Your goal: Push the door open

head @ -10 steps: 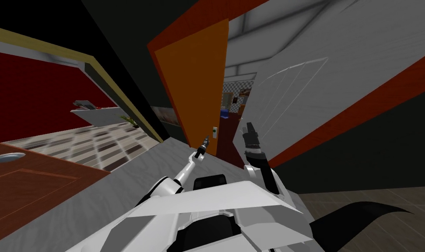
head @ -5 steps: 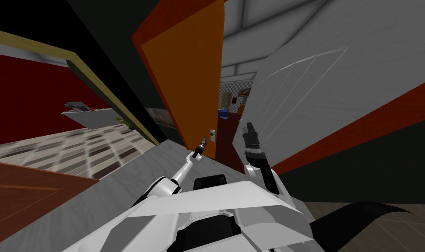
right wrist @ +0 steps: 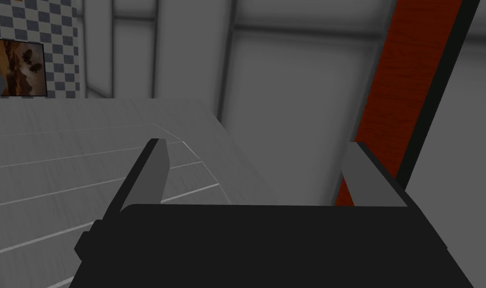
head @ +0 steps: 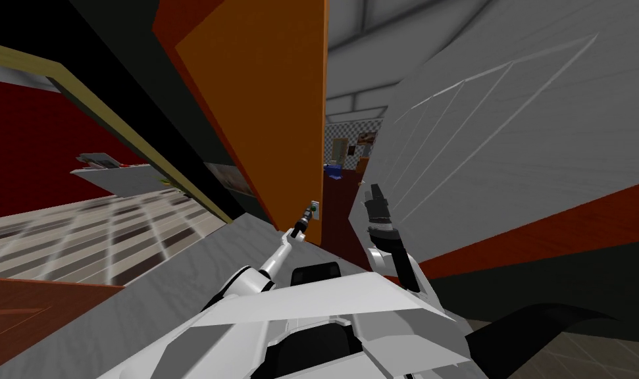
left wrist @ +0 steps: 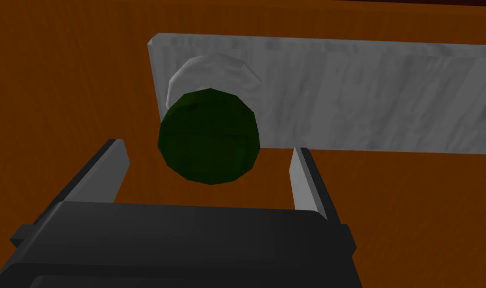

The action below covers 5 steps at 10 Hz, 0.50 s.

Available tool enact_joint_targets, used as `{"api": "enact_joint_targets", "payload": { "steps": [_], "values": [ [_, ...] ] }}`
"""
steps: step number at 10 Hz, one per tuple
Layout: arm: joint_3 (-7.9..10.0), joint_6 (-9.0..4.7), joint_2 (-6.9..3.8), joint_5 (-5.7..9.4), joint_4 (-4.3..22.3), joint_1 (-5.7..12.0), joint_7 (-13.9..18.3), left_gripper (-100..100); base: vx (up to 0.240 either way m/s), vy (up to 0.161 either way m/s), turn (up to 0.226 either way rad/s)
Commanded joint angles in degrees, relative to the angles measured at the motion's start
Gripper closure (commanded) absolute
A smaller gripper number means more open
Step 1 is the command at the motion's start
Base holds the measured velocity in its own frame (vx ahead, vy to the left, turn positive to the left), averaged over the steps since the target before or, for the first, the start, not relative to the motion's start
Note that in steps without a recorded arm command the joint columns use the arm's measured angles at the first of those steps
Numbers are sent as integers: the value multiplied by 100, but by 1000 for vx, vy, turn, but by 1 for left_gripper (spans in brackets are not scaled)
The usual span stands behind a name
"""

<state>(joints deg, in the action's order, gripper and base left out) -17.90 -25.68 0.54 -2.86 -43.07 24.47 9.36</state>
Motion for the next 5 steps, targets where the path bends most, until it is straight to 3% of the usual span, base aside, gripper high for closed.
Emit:
{"api": "enact_joint_targets", "payload": {
  "steps": [1,2,3,5],
  "values": [
    [29,-25,159,8,62,29,-14,-100,150,-91,-20],
    [27,-13,120,3,48,19,-26,-100,64,-42,1],
    [27,-13,120,3,48,19,-26,100,0,0,0],
    [27,-13,120,3,48,19,-26,100,-27,16,-9]
  ]
}}
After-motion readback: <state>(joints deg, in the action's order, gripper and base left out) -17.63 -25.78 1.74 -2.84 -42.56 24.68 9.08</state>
